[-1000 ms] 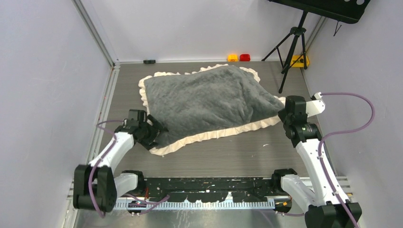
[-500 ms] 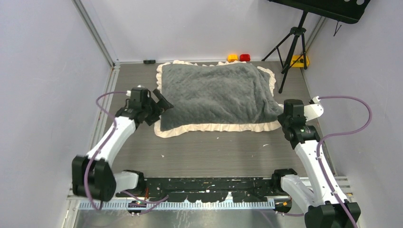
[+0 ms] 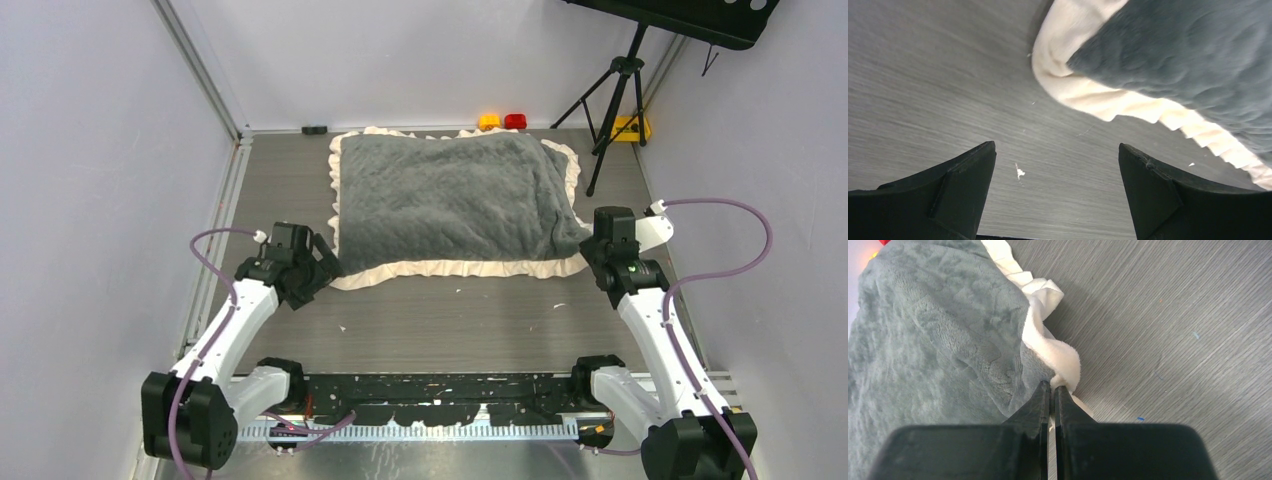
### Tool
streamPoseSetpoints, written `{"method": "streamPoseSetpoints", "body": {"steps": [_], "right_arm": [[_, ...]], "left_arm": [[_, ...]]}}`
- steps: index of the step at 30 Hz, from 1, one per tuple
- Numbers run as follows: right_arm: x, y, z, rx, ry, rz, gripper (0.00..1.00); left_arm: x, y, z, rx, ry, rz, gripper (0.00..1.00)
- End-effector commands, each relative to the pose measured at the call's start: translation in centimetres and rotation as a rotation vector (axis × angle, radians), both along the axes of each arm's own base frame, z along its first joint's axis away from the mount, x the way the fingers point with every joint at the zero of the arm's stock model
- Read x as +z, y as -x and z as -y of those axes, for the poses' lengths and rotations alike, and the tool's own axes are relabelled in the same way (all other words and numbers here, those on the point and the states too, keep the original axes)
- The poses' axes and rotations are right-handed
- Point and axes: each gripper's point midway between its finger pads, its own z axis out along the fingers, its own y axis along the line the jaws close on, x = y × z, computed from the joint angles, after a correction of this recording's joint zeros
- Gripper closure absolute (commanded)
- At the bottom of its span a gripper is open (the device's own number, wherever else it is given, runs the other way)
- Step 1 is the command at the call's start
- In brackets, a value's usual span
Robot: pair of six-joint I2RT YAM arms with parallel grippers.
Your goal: Remove the pillowcase from the pillow
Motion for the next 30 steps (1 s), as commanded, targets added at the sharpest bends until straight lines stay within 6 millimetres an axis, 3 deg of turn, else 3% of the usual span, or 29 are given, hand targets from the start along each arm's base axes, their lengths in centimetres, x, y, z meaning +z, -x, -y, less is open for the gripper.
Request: {"method": "streamPoseSetpoints", "body": {"steps": [1, 6, 10, 15, 19, 25, 30], "right_arm": [[0.8, -0.6, 0.0, 0.008, 0.003, 0.046, 1.0], [0.9, -0.4, -0.2, 0.021, 0.002, 0.051, 1.0], [1.2, -0.4, -0.4, 0.038, 0.0, 0.058, 1.0], [1.6, -0.5, -0.4, 0.05, 0.007, 0.065, 1.0], [1.5, -0.5, -0.5, 0.052, 0.003, 0.063, 1.0], [1.1, -0.4, -0.5, 0.054, 0.004, 0.052, 1.0], [0.9, -0.4, -0.5, 0.052, 0.001, 0.048, 1.0]], "left_arm": [[-0.8, -0.1, 0.6, -0.001, 0.034, -0.008, 0.08], [-2.9, -1.5, 0.6, -0.034, 0.004, -0.032, 0.11], [-4.2, -3.0, 1.7, -0.095, 0.028, -0.009, 0.06], [-5.3, -4.2, 0.0, -0.058, -0.096, -0.024, 0.03], [-6.9, -4.5, 0.3, -0.088, -0.114, -0.093, 0.05], [-8.3, -4.6, 0.7, -0.156, -0.209, -0.175, 0.17], [-10.2, -5.2, 2.2, -0.198, -0.158, -0.219, 0.49]]}}
